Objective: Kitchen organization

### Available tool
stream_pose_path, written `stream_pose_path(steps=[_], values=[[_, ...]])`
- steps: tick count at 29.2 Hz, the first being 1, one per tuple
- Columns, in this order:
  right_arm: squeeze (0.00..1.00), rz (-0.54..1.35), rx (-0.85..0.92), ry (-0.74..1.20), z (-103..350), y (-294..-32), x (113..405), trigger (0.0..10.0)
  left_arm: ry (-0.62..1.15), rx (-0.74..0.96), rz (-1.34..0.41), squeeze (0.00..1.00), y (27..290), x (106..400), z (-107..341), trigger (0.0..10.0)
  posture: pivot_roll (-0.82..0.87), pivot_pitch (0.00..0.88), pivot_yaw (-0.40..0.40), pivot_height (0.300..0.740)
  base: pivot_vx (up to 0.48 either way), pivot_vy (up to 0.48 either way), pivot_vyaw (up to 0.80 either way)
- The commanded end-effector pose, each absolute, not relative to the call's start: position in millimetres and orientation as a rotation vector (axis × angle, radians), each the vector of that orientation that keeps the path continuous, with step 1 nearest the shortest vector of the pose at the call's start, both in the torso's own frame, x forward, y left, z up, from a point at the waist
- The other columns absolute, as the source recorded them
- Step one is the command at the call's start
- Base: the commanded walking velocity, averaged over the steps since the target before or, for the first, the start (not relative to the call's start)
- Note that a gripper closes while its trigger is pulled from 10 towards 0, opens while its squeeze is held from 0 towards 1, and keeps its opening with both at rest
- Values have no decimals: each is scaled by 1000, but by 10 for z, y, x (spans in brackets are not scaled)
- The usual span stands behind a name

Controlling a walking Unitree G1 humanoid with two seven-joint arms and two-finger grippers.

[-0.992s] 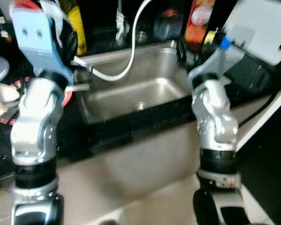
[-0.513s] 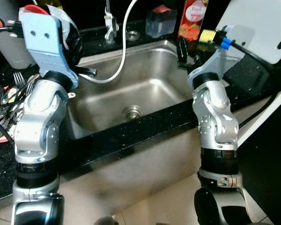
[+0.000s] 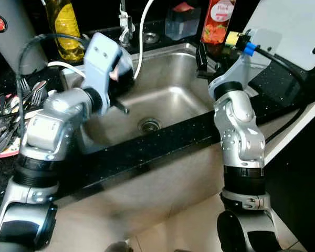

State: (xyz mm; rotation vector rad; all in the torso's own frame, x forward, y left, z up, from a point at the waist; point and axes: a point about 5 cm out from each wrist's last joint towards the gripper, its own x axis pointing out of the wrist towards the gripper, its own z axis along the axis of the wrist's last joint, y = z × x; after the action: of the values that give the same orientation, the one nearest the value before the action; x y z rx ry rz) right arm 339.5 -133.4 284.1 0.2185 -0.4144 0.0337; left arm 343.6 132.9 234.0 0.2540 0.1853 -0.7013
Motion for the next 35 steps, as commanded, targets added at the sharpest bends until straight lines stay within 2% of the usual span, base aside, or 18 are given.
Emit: stream_pose_path(steps=[1, 4, 6, 7, 12, 17, 18, 23, 26, 27, 29, 30, 31, 35], values=[[0, 33, 215, -409, 2827, -1322, 3409, 10000, 281, 362, -688, 0, 1455, 3560, 2140, 10000, 131, 7, 18, 740, 0, 0, 0], [0, 32, 213, -408, 2823, -1333, 3403, 10000, 411, 446, -660, 0, 1577, 3696, 1866, 10000, 126, 6, 25, 740, 0, 0, 0], [0, 34, 213, -411, 2834, -1332, 3405, 10000, 434, 434, -647, 27, 1589, 3731, 1825, 10000, 121, 7, 27, 740, 0, 0, 0], [0, 37, 214, -415, 2848, -1328, 3407, 10000, 448, 423, -641, 1000, 1589, 3761, 1797, 10000, 121, 8, 26, 740, 0, 0, 0], [0, 49, 217, -424, 2891, -1291, 3420, 10000, 386, 382, -698, 1000, 1456, 3808, 1884, 10000, 119, 13, 26, 740, 0, 0, 0], [0, 61, 224, -420, 2894, -1259, 3435, 10000, 211, 244, -743, 1000, 1402, 3854, 2298, 10000, 131, 22, 21, 740, 0, 0, 0], [0, 64, 226, -419, 2893, -1252, 3438, 10000, 187, 228, -784, 0, 1380, 3832, 2372, 10000, 142, 22, 16, 740, 0, 0, 0], [0, 82, 233, -421, 2908, -1194, 3450, 10000, 95, 278, -839, 0, 1359, 3717, 2652, 10000, 147, 16, 19, 740, 0, 0, 0], [0, 111, 243, -437, 2959, -1128, 3457, 10000, 38, 397, -728, 0, 1634, 3551, 2971, 10000, 170, 12, 32, 740, 0, 0, 0], [0, 118, 244, -439, 2967, -1118, 3458, 10000, 33, 420, -697, 0, 1702, 3522, 3015, 10000, 170, 12, 32, 740, 0, 0, 0], [0, 167, 243, -443, 2986, -1058, 3470, 10000, 57, 550, -538, 0, 2011, 3406, 3036, 10000, 182, 11, 36, 740, 0, 0, 0], [0, 167, 243, -443, 2986, -1058, 3470, 10000, 57, 550, -538, 0, 2011, 3406, 3036, 10000, 182, 11, 36, 740, 0, 0, 0], [0, 200, 244, -446, 3001, -1013, 3472, 10000, 75, 605, -448, 0, 2191, 3292, 3031, 10000, 197, 14, 33, 740, 0, 0, 0], [0, 224, 253, -447, 3022, -954, 3473, 10000, 78, 556, -334, 0, 2343, 3108, 3004, 10000, 217, 16, 21, 740, 0, 0, 0]])
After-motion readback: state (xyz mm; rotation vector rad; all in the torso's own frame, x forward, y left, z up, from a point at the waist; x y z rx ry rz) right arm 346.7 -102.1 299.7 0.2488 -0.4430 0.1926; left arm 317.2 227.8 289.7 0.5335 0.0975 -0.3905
